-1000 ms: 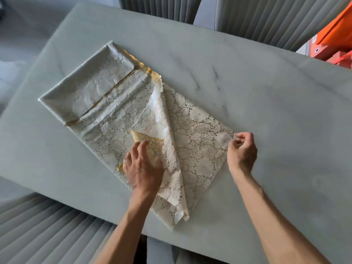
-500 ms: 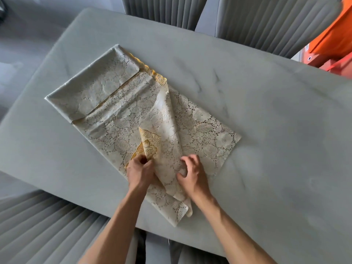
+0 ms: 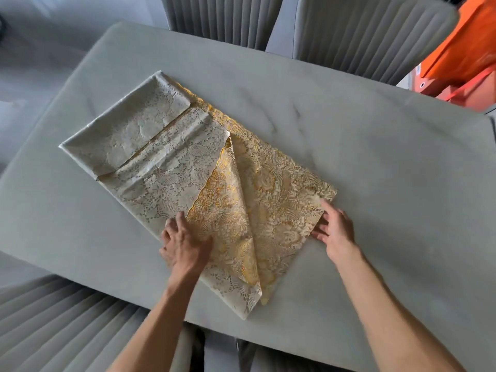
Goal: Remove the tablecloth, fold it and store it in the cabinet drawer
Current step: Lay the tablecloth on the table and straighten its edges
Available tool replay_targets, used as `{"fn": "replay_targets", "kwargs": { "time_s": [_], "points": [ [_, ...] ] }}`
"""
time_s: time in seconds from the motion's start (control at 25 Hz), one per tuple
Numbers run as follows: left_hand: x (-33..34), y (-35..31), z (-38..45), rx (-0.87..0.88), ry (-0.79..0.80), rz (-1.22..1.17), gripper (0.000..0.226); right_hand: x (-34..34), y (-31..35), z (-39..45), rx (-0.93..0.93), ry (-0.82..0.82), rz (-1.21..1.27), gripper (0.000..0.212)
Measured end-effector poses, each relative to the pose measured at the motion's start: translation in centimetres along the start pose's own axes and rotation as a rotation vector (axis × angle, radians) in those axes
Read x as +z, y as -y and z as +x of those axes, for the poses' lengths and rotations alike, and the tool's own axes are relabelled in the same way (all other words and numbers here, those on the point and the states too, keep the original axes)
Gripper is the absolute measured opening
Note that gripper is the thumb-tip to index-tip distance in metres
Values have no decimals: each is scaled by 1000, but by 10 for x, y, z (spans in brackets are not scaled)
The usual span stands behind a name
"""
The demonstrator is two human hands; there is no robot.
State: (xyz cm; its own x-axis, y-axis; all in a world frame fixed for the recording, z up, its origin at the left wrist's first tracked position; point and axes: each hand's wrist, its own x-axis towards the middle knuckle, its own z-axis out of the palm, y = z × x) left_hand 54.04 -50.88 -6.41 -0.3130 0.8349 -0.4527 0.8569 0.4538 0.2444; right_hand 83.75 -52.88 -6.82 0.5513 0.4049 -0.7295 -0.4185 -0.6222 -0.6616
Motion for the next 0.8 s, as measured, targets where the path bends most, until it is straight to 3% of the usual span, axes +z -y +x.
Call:
{"fn": "replay_targets", "kwargs": {
  "time_s": [0.08,0.2,0.28,0.4,0.48,0.56,0.68,0.8],
  "points": [
    [1,1,9,-75,17,-162,89,6,-3,10,-112,-96,-225,26],
    [0,-5,11,-154,35,-398,36,11,-12,15,-244,-180,-490,19],
    [-5,-18,1,-59,45,-467,20,8,-15,18,-258,-163,-498,18],
    [-9,-75,-28,239,287,-831,13,3,-14,22,-245,-81,-472,14],
    [-1,-120,-42,433,287,-709,15,0,-14,19,-236,-2,-449,9],
    [15,-158,-51,415,197,-587,20,-3,-12,12,-254,30,-452,12],
    [33,-175,-51,391,343,-627,8,-8,-11,-4,-449,-153,-480,30],
    [40,-147,-58,418,482,-577,23,-2,-23,-22,-449,-1,-517,34]
  ]
}}
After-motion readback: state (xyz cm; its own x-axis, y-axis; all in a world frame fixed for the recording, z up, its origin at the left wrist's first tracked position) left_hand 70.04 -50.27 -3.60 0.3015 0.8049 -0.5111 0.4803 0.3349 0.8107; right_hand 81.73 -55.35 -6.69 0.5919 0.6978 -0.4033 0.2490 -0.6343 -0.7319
